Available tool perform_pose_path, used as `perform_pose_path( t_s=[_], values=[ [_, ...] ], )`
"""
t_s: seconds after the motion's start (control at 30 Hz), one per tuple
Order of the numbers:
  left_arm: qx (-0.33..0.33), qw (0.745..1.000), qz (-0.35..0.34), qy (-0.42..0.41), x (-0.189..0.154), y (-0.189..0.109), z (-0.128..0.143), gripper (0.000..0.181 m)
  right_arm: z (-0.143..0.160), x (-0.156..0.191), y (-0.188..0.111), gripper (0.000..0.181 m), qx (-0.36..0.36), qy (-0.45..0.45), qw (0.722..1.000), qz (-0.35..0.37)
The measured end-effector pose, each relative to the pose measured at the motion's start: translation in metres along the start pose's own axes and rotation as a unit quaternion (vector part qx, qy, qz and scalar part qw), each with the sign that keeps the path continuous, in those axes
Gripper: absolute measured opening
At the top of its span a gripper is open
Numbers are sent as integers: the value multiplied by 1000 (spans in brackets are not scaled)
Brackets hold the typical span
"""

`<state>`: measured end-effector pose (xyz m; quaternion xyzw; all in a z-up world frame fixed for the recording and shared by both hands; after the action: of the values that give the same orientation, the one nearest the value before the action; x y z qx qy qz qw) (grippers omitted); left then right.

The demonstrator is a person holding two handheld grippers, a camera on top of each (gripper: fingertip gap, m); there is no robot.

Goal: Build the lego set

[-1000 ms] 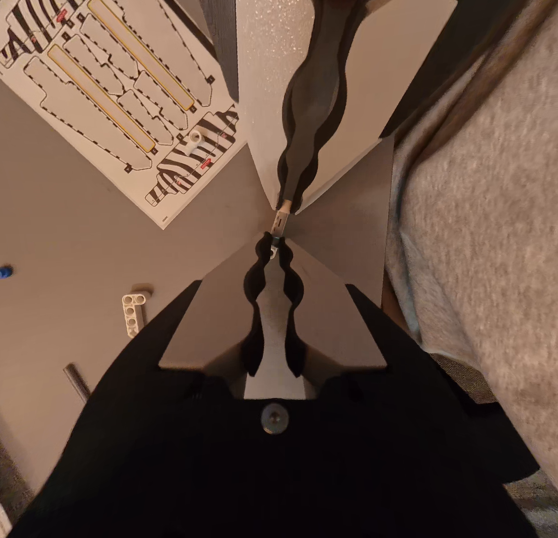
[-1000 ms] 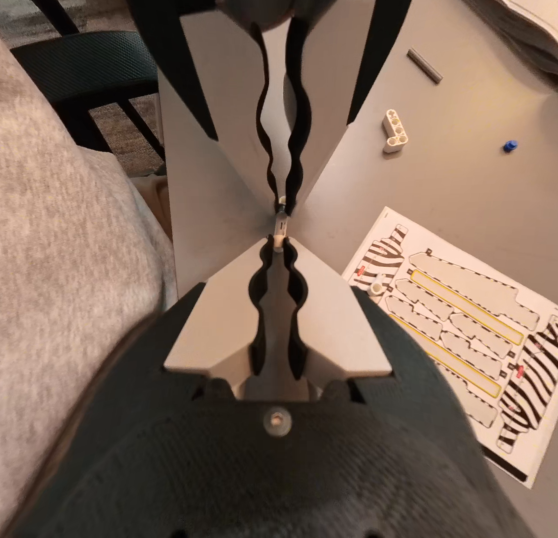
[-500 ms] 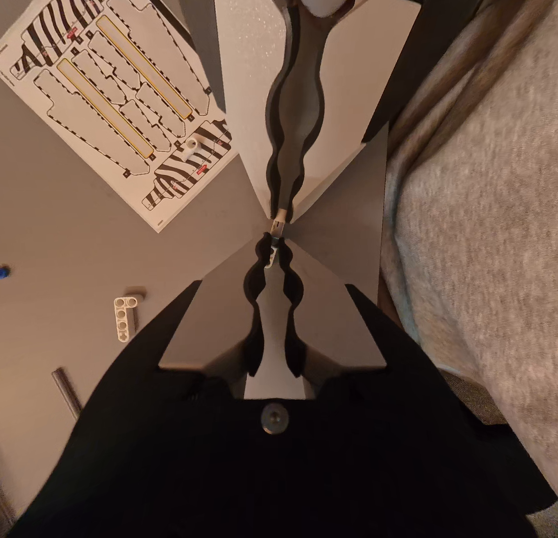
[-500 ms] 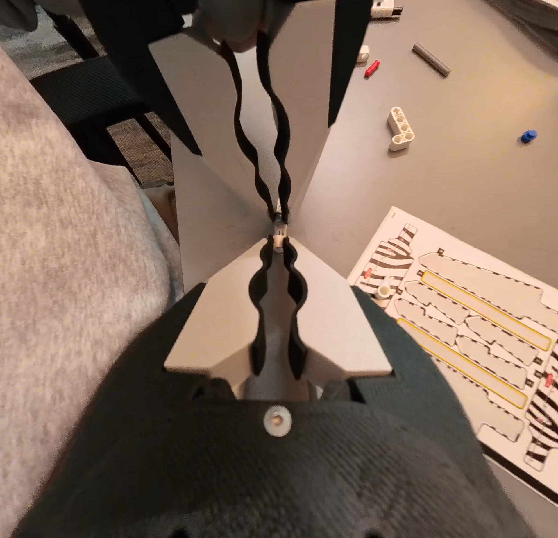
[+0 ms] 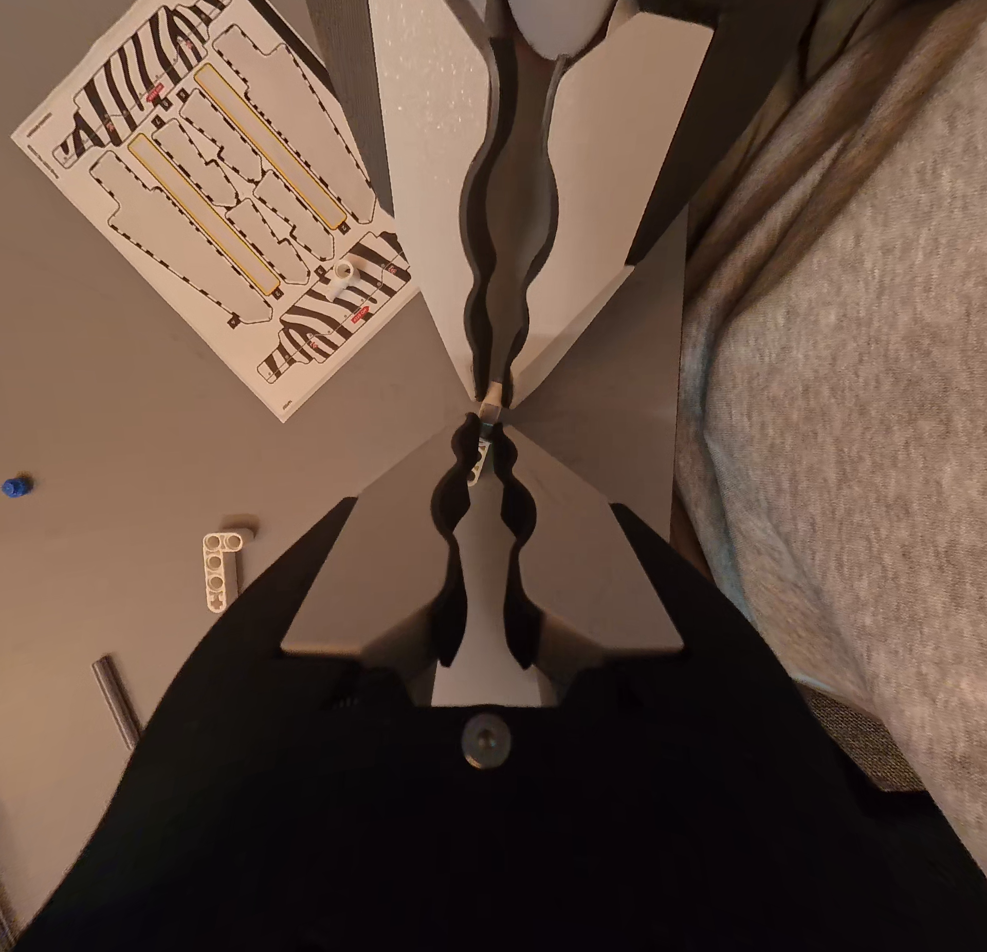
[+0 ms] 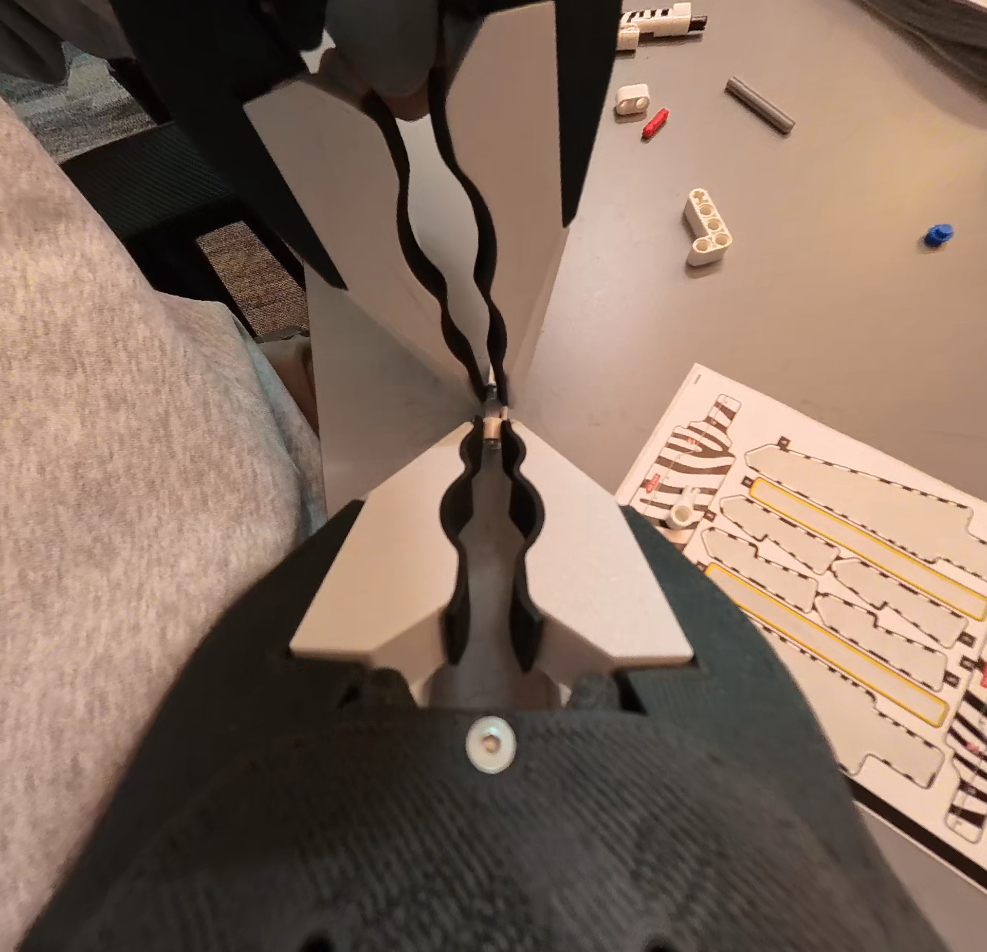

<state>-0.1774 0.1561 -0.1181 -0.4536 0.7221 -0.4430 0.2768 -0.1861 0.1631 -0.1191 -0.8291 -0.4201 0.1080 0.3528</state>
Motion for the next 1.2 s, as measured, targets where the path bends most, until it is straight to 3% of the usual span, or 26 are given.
perform_pose_path(
  t_s=[0.43, 0.6, 0.67, 0.73, 1.0, 1.07, 1.1, 1.13, 1.2],
  values=[
    [-12, 1000, 4, 6, -1, 2, -5, 1, 0, -1, 1, 6, -1, -12, 1000, 6],
    [-49, 998, 13, -31, 1, 2, -4, 3, -1, -2, 1, 6, -13, -10, 1000, 21],
    [-49, 998, -6, -41, 6, 5, 2, 24, -1, -7, -1, 10, -23, -22, 998, 49],
    [-42, 998, -27, -33, 7, 5, 10, 34, -2, -9, -5, 30, -34, -27, 997, 65],
    [-80, 996, -13, -41, 3, 8, 4, 33, -1, -8, -13, 18, -52, -6, 998, 44],
    [-86, 996, -13, -38, 4, 10, -1, 25, 4, -8, -7, 14, -27, -16, 998, 49],
    [-87, 995, -11, -38, 4, 11, -2, 13, 6, -9, -4, 12, -15, -23, 998, 54],
    [-89, 995, -7, -38, 4, 11, -3, 9, 8, -10, -2, 4, -6, -31, 998, 59],
    [-93, 995, 4, -38, 3, 11, -2, 9, 8, -10, -2, 3, -1, -50, 996, 70]
  ],
)
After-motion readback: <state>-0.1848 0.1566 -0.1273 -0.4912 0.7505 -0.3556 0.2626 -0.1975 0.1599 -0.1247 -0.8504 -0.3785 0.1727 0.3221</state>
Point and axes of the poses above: each gripper's, where its closed fingertips meet, y out along the fingers, z out of its underside, x = y × z across the jaws, the point moved 1 cm from there along -y, back along the fingers, and after that the axes turned 2 degrees about x, right-handed, at the moved point
